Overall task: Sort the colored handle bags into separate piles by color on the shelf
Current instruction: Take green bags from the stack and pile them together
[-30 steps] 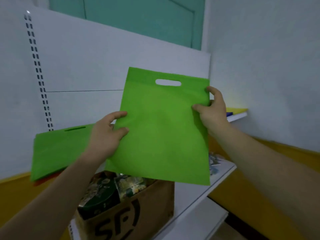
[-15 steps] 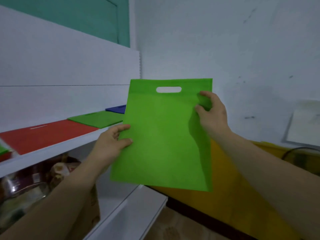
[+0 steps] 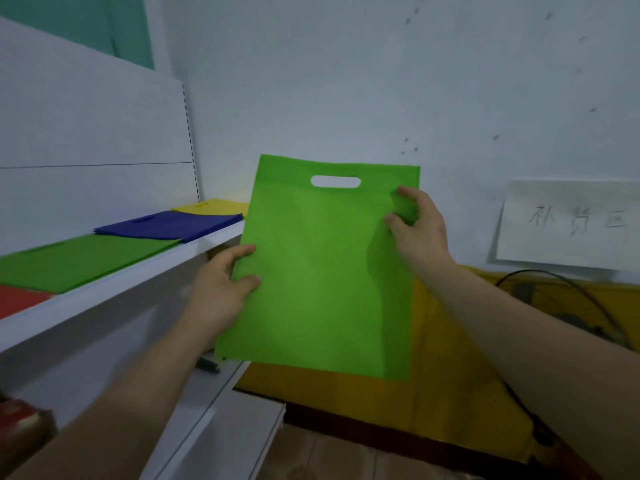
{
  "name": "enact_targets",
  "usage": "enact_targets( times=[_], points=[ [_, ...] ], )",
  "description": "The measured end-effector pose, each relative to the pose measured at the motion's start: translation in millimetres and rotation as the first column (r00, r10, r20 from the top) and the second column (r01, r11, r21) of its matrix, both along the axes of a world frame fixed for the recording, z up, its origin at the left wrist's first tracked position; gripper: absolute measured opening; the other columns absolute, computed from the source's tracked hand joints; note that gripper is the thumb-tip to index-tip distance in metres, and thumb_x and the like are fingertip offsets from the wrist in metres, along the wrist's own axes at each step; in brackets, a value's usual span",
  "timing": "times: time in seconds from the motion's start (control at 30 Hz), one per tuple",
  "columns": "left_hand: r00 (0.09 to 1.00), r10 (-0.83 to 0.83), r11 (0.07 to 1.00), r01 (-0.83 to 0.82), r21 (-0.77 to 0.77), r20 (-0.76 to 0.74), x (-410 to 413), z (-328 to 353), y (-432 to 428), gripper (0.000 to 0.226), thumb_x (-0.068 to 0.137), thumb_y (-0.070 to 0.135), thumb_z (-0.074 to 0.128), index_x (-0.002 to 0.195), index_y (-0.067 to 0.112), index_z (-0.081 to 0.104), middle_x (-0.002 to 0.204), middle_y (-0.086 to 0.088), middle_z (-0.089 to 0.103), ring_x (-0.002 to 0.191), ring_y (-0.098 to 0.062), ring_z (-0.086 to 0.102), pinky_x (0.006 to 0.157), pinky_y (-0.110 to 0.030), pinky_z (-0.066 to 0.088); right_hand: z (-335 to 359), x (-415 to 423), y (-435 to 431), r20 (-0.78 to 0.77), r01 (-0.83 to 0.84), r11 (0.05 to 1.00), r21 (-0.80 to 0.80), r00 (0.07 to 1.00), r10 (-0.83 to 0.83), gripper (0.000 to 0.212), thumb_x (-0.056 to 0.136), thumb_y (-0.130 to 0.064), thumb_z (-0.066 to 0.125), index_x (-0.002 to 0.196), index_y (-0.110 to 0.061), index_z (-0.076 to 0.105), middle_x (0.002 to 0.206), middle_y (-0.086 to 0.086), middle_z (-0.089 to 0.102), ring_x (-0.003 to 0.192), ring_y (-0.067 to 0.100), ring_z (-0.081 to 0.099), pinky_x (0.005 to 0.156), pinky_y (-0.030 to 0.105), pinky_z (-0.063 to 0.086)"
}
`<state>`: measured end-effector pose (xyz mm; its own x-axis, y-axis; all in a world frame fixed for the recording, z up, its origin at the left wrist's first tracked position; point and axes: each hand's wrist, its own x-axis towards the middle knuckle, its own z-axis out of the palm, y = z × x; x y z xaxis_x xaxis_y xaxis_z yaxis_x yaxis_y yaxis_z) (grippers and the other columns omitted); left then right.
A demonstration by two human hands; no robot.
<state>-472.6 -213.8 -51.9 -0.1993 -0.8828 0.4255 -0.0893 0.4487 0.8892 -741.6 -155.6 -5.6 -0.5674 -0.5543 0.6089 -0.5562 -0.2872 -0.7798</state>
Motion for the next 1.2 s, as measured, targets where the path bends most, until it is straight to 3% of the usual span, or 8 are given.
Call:
enact_targets(
  times=[0.2, 0.3, 0.4, 0.5, 0.63, 0.83, 0.93, 1.2],
  points=[
    [0.997, -0.077, 0.996, 0.077, -0.042, 0.006, -12, 12, -82, 0.047, 0.084, -0.002, 0.063, 0.107, 0.040, 0.058, 0.123, -0.003, 0.061, 0.100, -0.016, 0.063, 0.089, -0.040, 0.052, 13, -14, -59, 0.017, 0.084, 0.996, -0.019, 0.996, -0.084, 0.042, 0.088, -0.012, 0.061, 0.126, -0.028, 0.053, 0.115, -0.003, 0.057, 0.088, 0.015, 0.057, 0.076, 0.026, 0.050],
    [0.993, -0.108, 0.992, 0.110, -0.062, 0.042, -21, 16, -116, 0.055, 0.083, 0.004, 0.066, 0.095, 0.057, 0.059, 0.123, -0.004, 0.061, 0.105, -0.020, 0.062, 0.091, -0.047, 0.051, 14, -22, -82, 0.050, 0.111, 0.993, -0.028, 0.993, -0.109, 0.042, 0.088, -0.012, 0.061, 0.125, -0.030, 0.053, 0.116, -0.001, 0.058, 0.088, 0.018, 0.061, 0.077, 0.031, 0.054],
    [0.988, -0.146, 0.988, 0.149, -0.052, 0.045, -33, 18, -142, 0.054, 0.084, 0.004, 0.065, 0.098, 0.055, 0.056, 0.122, -0.005, 0.061, 0.104, -0.020, 0.063, 0.092, -0.046, 0.052, 14, -30, -100, 0.066, 0.135, 0.990, -0.029, 0.989, -0.133, 0.042, 0.088, -0.012, 0.061, 0.125, -0.031, 0.052, 0.117, -0.003, 0.057, 0.091, 0.019, 0.061, 0.080, 0.035, 0.054],
    [0.984, -0.172, 0.983, 0.174, -0.055, 0.043, -50, 15, -163, 0.051, 0.085, 0.002, 0.064, 0.106, 0.048, 0.056, 0.123, -0.002, 0.060, 0.109, -0.019, 0.060, 0.094, -0.041, 0.050, 12, -43, -118, 0.077, 0.143, 0.989, -0.023, 0.987, -0.141, 0.042, 0.090, -0.012, 0.060, 0.126, -0.031, 0.051, 0.115, -0.005, 0.056, 0.078, 0.010, 0.058, 0.077, 0.032, 0.054],
    [0.986, -0.166, 0.985, 0.167, -0.045, 0.027, -76, 13, -187, 0.051, 0.086, -0.001, 0.062, 0.124, 0.032, 0.053, 0.121, 0.002, 0.057, 0.096, -0.004, 0.060, 0.077, -0.022, 0.049, 13, -69, -146, 0.078, 0.163, 0.987, -0.001, 0.984, -0.162, 0.043, 0.091, -0.013, 0.058, 0.129, -0.030, 0.050, 0.110, -0.008, 0.052, 0.070, -0.002, 0.052, 0.070, 0.023, 0.048],
    [0.996, -0.067, 0.995, 0.071, -0.065, 0.059, -120, 18, -228, 0.050, 0.086, 0.000, 0.063, 0.124, 0.030, 0.054, 0.123, -0.002, 0.058, 0.107, -0.017, 0.059, 0.091, -0.034, 0.050, 17, -116, -206, 0.076, 0.097, 0.995, -0.005, 0.992, -0.096, 0.043, 0.092, -0.012, 0.057, 0.130, -0.029, 0.049, 0.106, -0.007, 0.051, 0.064, 0.000, 0.051, 0.046, 0.005, 0.040],
    [0.998, -0.024, 0.996, 0.029, -0.079, 0.059, -138, 23, -249, 0.051, 0.084, -0.002, 0.063, 0.120, 0.033, 0.053, 0.124, -0.006, 0.059, 0.111, -0.021, 0.059, 0.097, -0.042, 0.048, 22, -137, -241, 0.063, 0.050, 0.999, -0.003, 0.997, -0.050, 0.043, 0.092, -0.013, 0.057, 0.130, -0.029, 0.049, 0.108, -0.007, 0.049, 0.066, 0.000, 0.051, 0.052, 0.010, 0.042],
    [0.971, 0.229, 0.972, -0.224, -0.064, 0.067, -111, 30, -285, 0.046, 0.086, 0.000, 0.063, 0.120, 0.029, 0.055, 0.115, -0.005, 0.063, 0.096, -0.019, 0.065, 0.086, -0.038, 0.053, 25, -118, -346, 0.032, -0.186, 0.982, -0.013, 0.982, 0.187, 0.044, 0.089, -0.012, 0.059, 0.130, -0.027, 0.050, 0.110, -0.006, 0.053, 0.086, 0.011, 0.055, 0.076, 0.022, 0.045]
  ],
)
